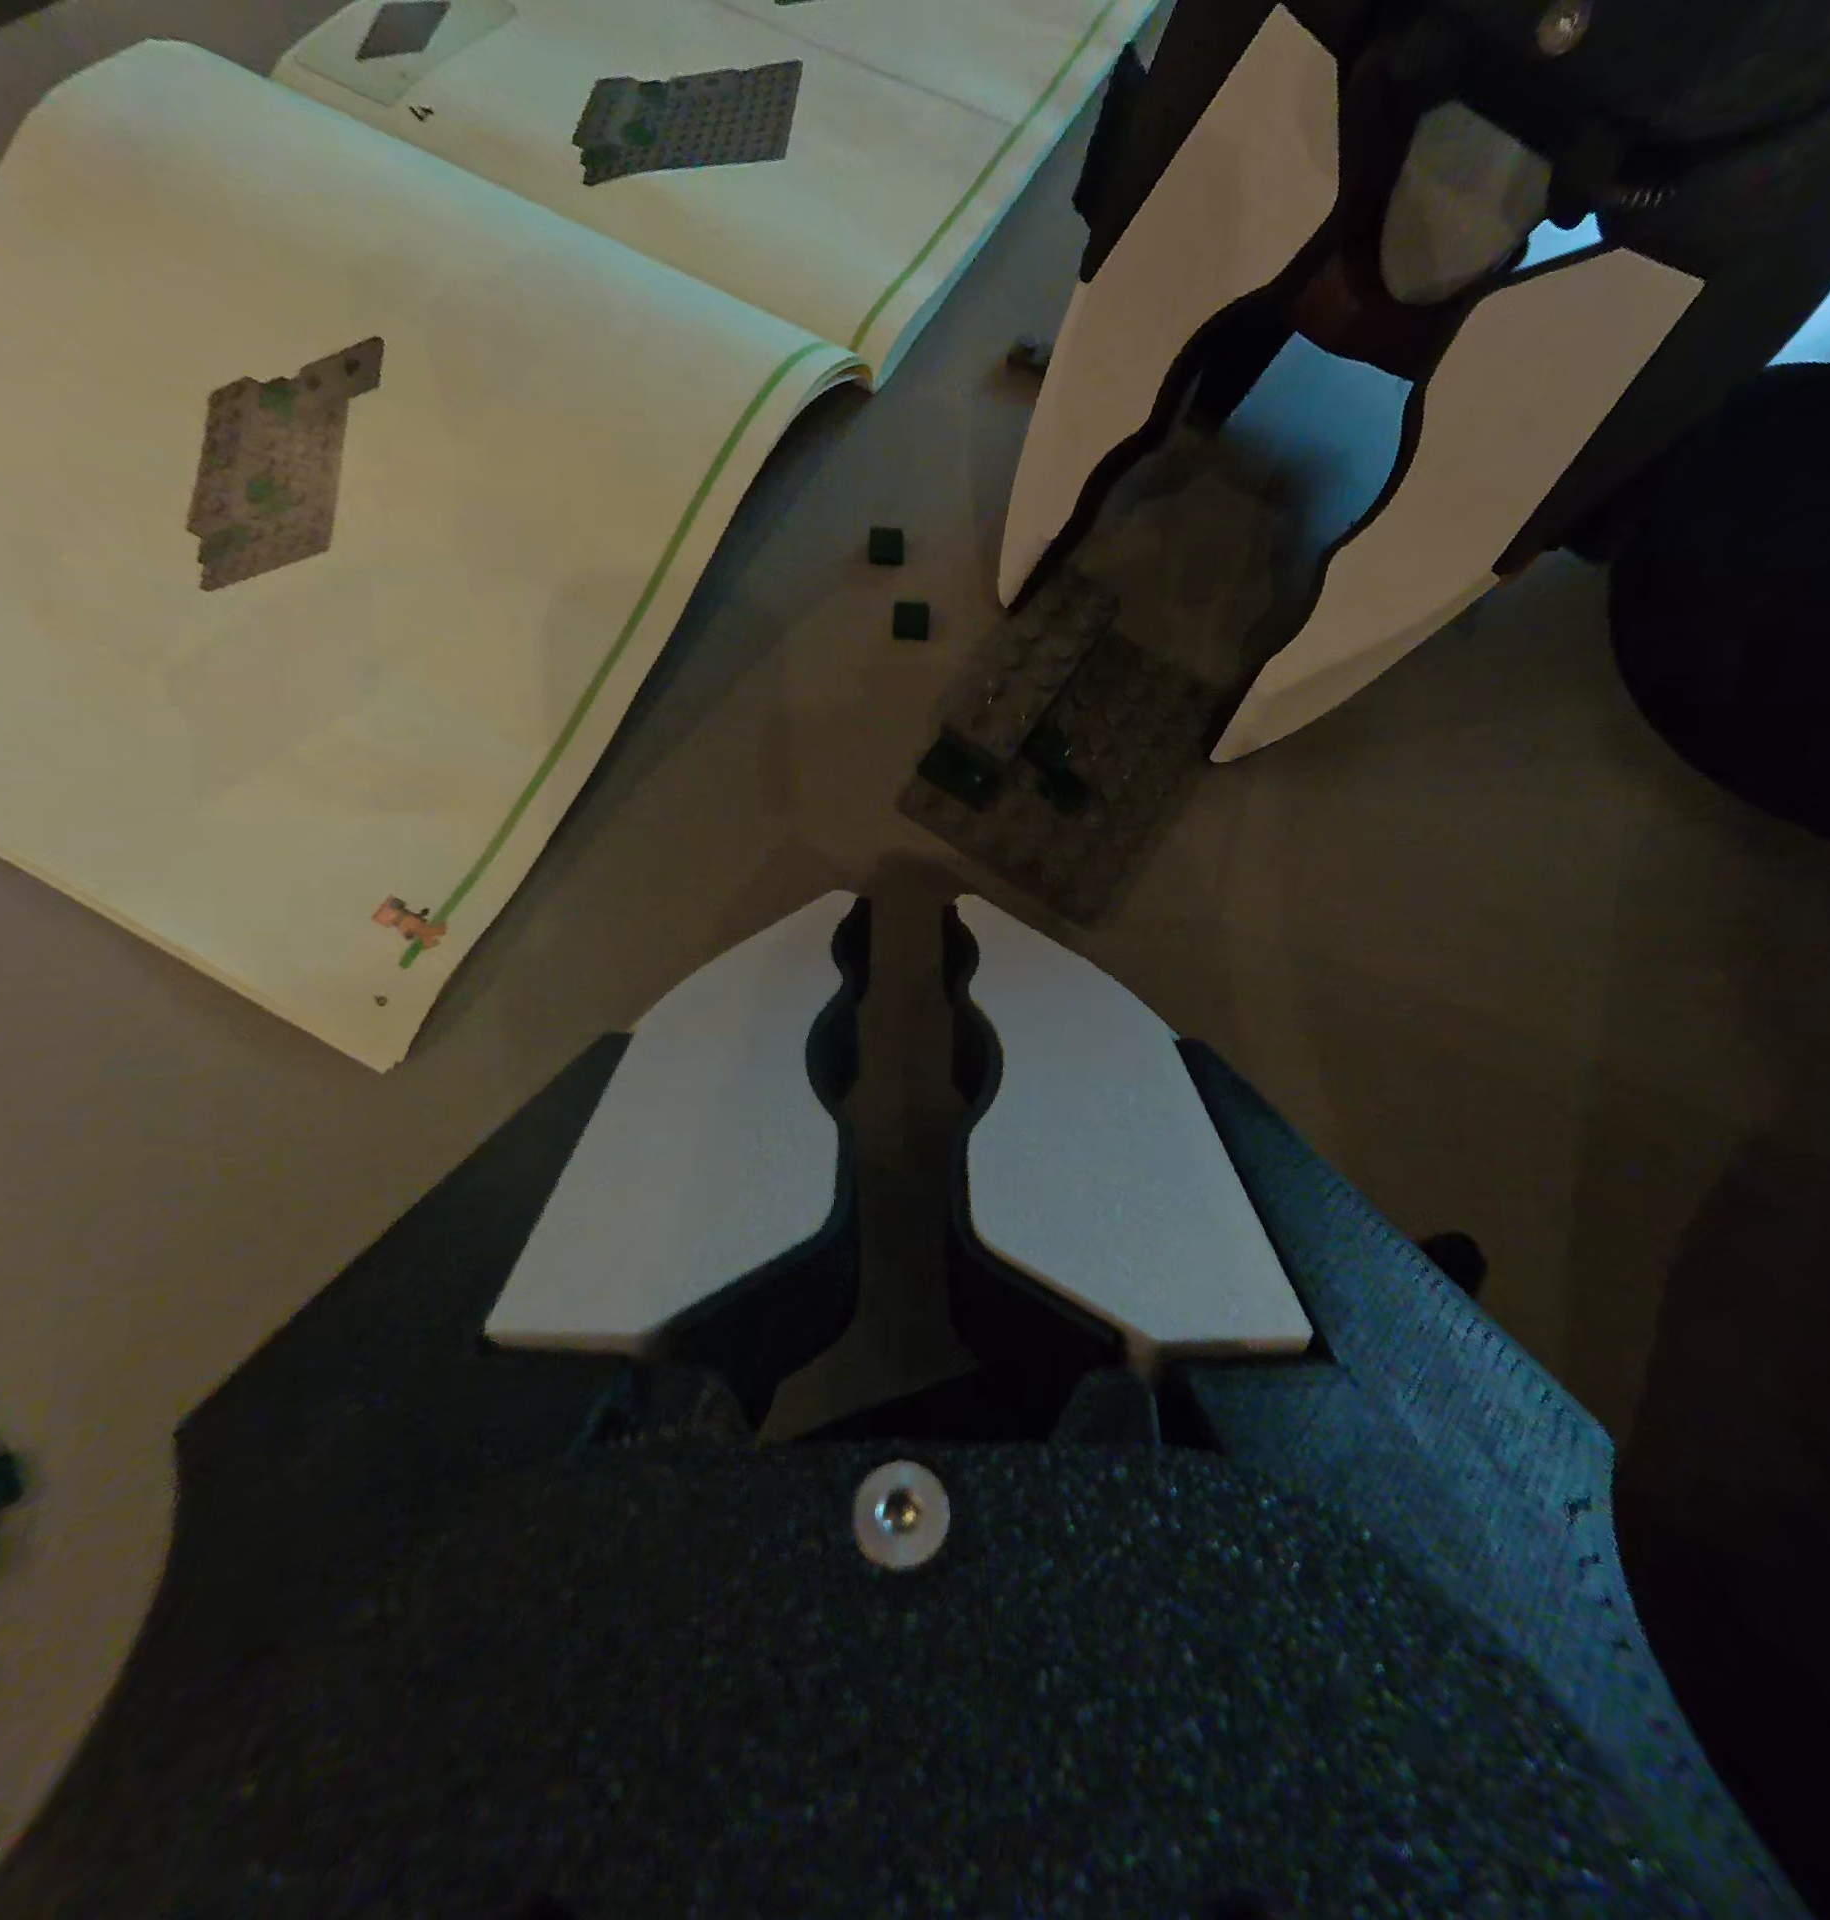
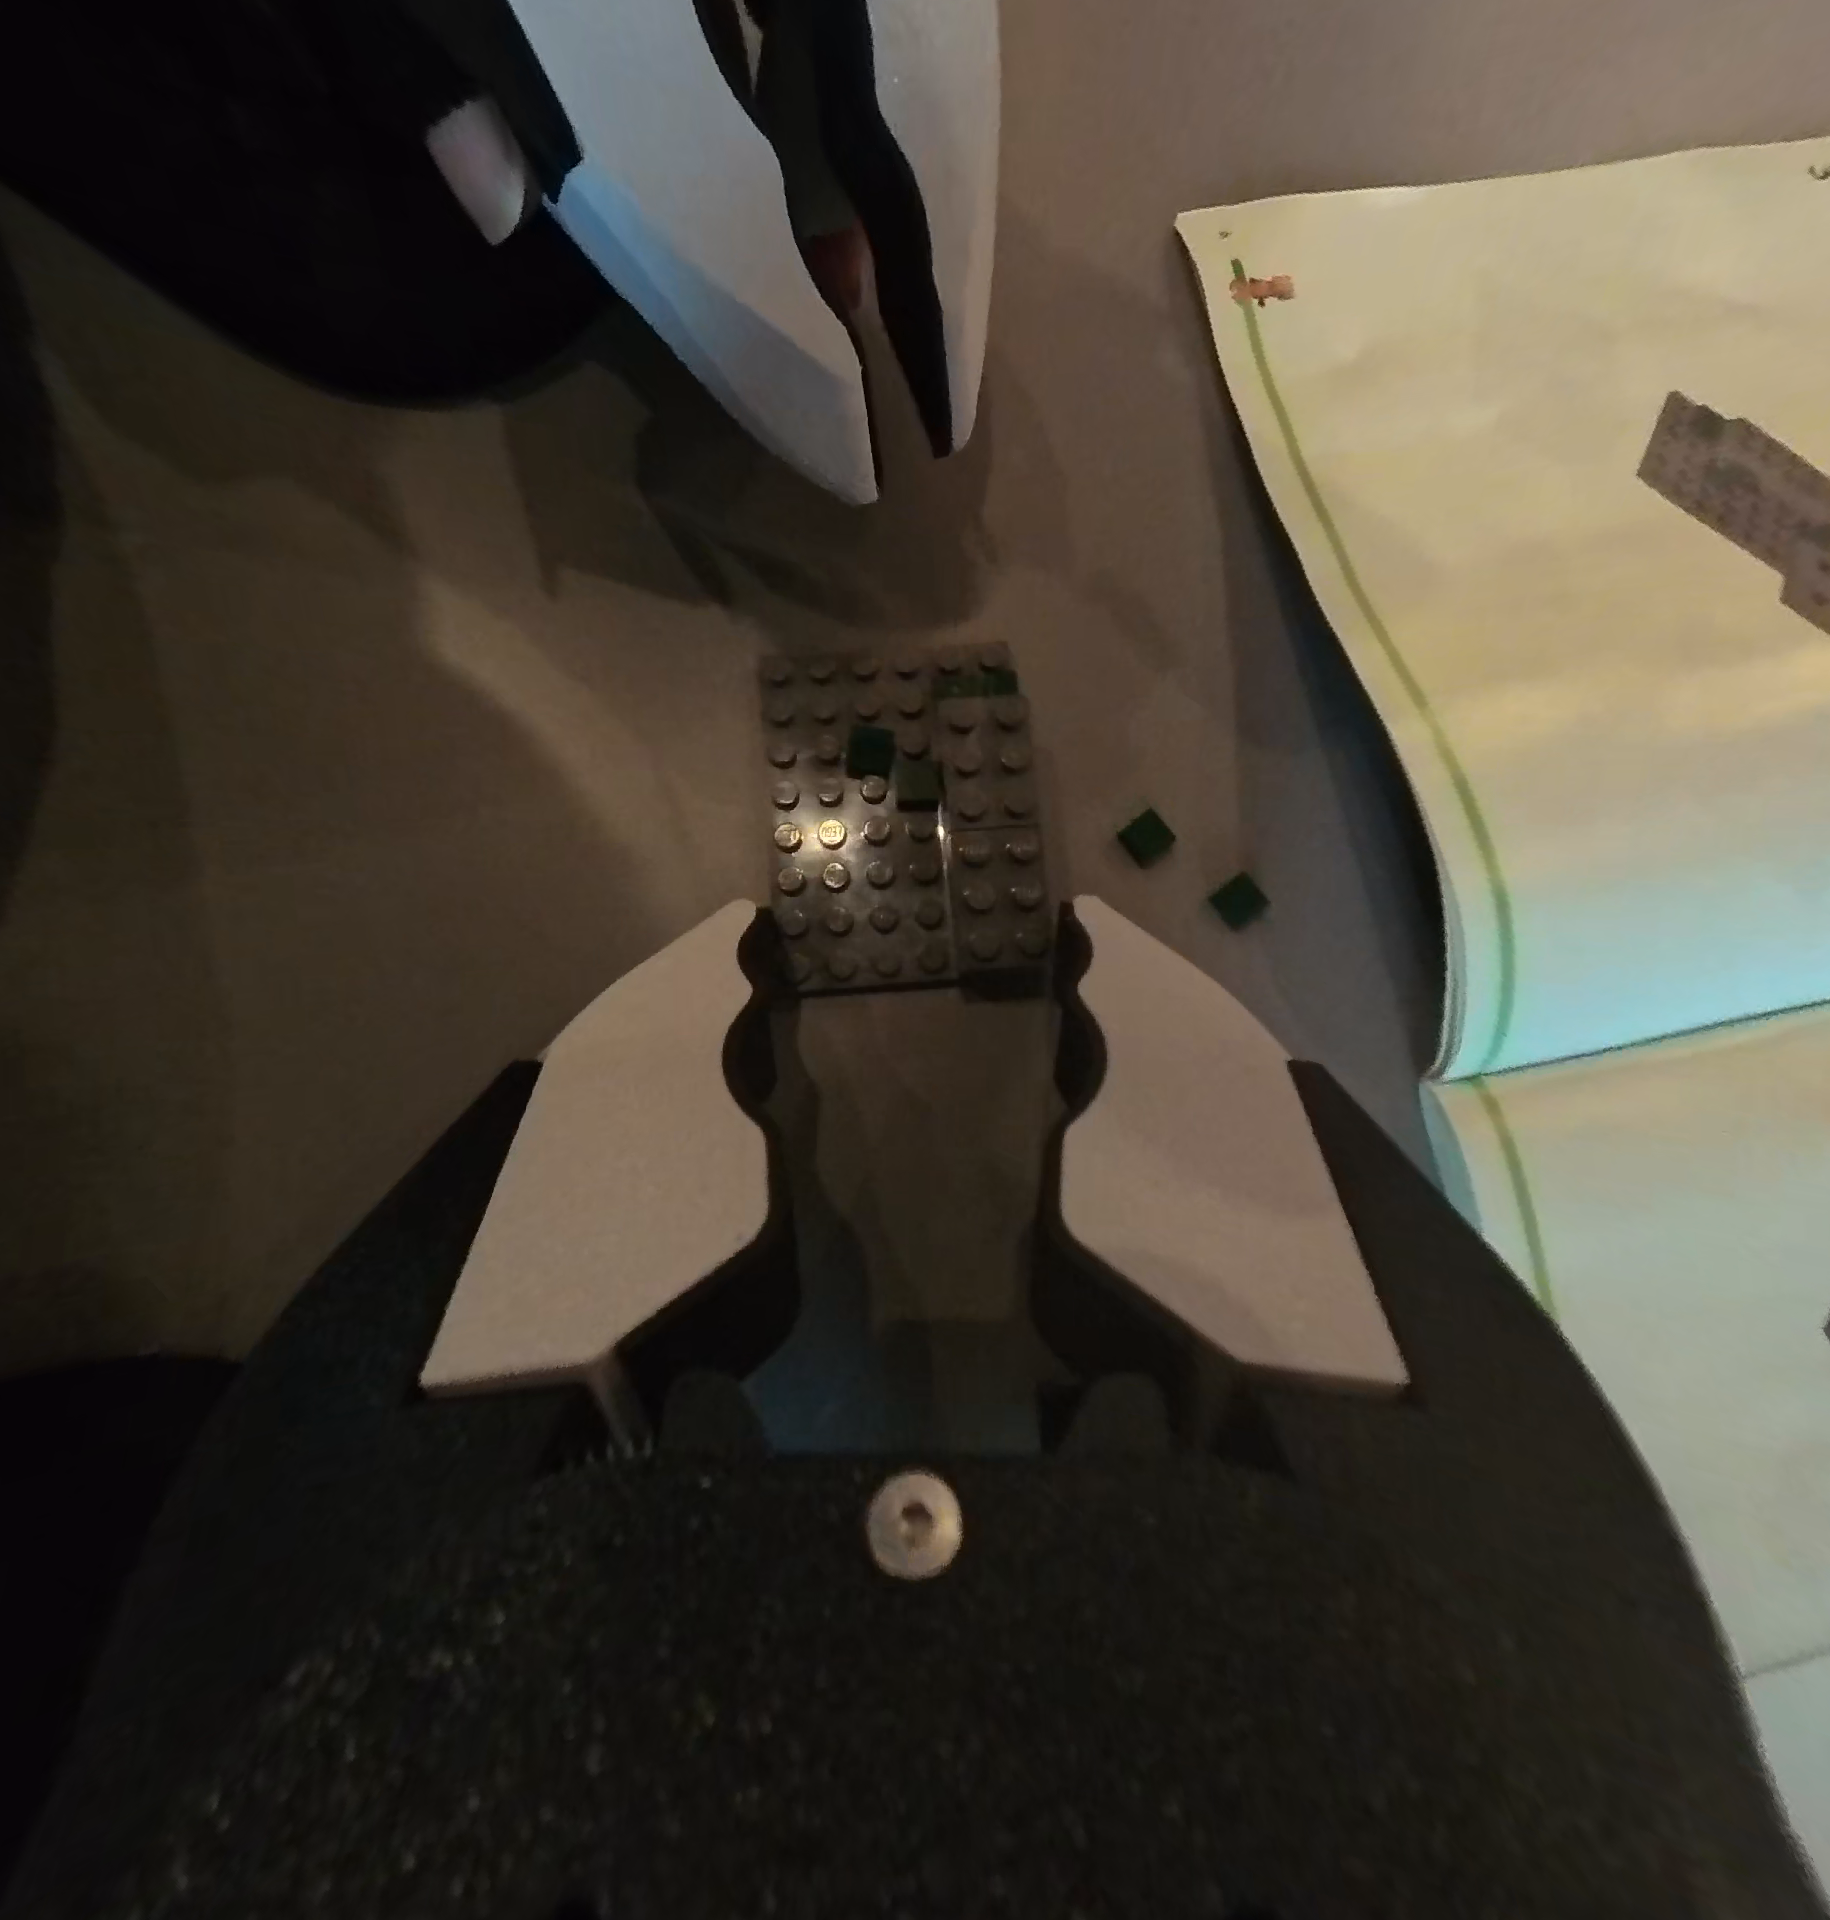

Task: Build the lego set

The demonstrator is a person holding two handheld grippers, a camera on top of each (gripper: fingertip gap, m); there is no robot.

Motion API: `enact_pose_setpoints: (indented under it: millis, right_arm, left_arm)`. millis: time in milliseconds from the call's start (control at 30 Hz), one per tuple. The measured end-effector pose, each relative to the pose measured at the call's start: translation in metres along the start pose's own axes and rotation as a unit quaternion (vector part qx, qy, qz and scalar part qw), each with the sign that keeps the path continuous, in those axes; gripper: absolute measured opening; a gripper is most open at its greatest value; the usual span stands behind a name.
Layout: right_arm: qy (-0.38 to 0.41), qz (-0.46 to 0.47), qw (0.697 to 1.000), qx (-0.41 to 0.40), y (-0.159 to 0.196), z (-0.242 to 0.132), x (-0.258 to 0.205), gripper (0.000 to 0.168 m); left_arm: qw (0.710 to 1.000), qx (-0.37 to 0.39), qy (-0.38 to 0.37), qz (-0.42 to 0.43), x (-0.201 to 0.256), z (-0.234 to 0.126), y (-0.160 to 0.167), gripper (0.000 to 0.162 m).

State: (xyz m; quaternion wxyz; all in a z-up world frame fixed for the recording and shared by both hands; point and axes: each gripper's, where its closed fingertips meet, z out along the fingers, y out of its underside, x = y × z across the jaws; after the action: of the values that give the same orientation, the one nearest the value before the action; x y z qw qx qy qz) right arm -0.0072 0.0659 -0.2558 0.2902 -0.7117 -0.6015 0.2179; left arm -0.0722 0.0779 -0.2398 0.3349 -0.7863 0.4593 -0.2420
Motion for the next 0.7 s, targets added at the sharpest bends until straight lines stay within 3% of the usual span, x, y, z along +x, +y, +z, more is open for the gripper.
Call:
enact_pose_setpoints:
  millis: [367, 700]
  right_arm:
    - [0.048, 0.008, 0.998, 0.046, -0.025, -0.02, 0.004, 0.066]
    - [0.136, 0.008, 0.988, 0.079, -0.044, -0.049, -0.004, 0.029]
  left_arm:
    - [1.0, 0.003, -0.009, 0.011, 0.0, -0.001, -0.001, 0.013]
    - [1.0, 0.01, -0.013, 0.014, 0.0, -0.002, -0.002, 0.013]
